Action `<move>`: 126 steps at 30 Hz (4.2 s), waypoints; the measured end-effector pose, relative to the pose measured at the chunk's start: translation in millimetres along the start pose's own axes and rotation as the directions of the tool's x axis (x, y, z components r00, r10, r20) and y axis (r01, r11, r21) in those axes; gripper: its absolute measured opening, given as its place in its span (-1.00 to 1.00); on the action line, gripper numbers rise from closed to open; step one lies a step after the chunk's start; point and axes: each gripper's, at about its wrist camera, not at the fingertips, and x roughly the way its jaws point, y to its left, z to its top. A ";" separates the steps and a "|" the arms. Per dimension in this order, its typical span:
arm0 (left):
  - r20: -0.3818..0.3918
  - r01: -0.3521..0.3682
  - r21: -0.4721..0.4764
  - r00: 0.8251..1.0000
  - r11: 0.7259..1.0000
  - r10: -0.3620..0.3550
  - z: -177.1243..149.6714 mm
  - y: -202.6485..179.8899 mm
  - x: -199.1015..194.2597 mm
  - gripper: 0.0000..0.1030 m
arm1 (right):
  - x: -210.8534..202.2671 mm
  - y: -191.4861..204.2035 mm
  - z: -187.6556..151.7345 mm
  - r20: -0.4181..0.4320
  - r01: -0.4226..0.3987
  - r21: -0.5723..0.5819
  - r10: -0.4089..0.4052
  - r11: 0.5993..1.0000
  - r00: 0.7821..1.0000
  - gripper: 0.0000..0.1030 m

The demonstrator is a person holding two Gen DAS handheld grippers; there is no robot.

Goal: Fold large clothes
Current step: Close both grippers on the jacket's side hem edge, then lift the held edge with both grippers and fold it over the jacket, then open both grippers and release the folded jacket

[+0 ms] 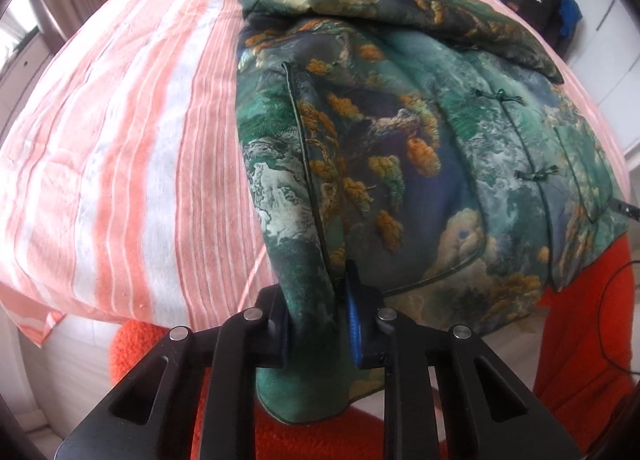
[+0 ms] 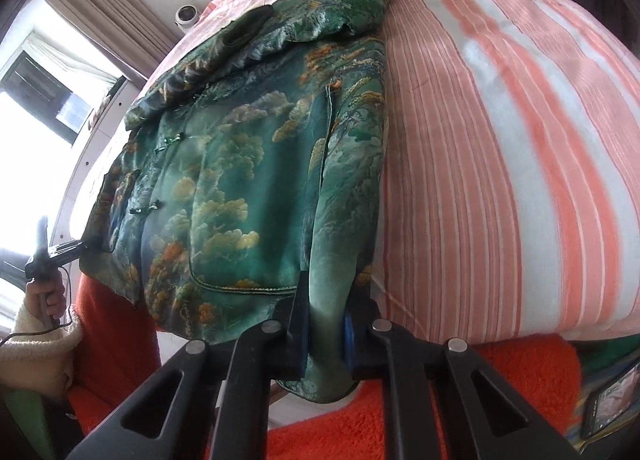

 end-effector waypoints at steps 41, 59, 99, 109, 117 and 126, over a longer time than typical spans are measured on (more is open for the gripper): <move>0.112 0.073 -0.237 0.993 0.969 -0.048 281.6 89.3 80.6 0.70 | 66.9 -50.1 304.0 0.181 -0.010 0.101 -0.009 0.995 0.984 0.81; 0.160 -0.033 -0.374 0.982 0.927 0.100 310.6 103.1 143.8 -0.69 | 127.5 -43.2 343.9 0.248 0.157 0.139 -0.188 0.978 0.951 -0.65; 0.269 -0.099 -0.416 0.936 0.904 0.226 256.2 105.4 88.9 0.94 | 80.9 -27.6 302.0 0.421 0.136 0.114 -0.172 0.984 0.890 0.69; 0.348 -0.184 -0.226 0.902 0.957 0.256 224.0 43.2 40.5 0.94 | 52.2 61.2 225.2 0.441 0.170 -0.164 -0.082 0.972 0.894 0.77; 0.383 -0.171 -0.063 0.905 0.983 0.182 236.0 -20.8 22.8 0.94 | 80.7 72.6 177.7 0.368 0.195 -0.210 -0.107 0.958 0.924 0.77; 0.378 -0.122 0.109 0.923 0.986 0.072 306.1 -105.8 47.7 0.95 | 69.0 61.8 163.5 0.402 0.185 -0.167 -0.105 0.968 0.910 0.77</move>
